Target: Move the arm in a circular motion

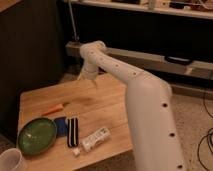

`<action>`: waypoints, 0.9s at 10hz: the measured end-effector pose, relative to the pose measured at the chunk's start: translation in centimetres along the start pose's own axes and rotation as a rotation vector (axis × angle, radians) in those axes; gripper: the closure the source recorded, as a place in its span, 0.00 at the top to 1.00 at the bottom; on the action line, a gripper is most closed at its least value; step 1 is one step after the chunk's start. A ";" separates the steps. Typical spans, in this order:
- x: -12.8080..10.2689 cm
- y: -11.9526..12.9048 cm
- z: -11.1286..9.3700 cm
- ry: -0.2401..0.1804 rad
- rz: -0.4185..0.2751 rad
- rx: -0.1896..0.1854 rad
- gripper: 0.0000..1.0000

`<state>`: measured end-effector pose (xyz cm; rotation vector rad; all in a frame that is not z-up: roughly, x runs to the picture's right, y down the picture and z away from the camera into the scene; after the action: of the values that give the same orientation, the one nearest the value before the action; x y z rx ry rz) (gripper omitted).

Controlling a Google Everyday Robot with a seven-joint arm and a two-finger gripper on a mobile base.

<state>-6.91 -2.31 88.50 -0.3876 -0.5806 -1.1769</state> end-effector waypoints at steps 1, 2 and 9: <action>-0.1 3.0 0.1 0.012 0.065 -0.002 0.74; -0.6 5.8 0.2 0.021 0.125 -0.004 0.74; -12.1 15.4 -1.3 0.023 0.199 -0.018 0.74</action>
<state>4.60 11.33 80.30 -0.4361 -0.4998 -0.9946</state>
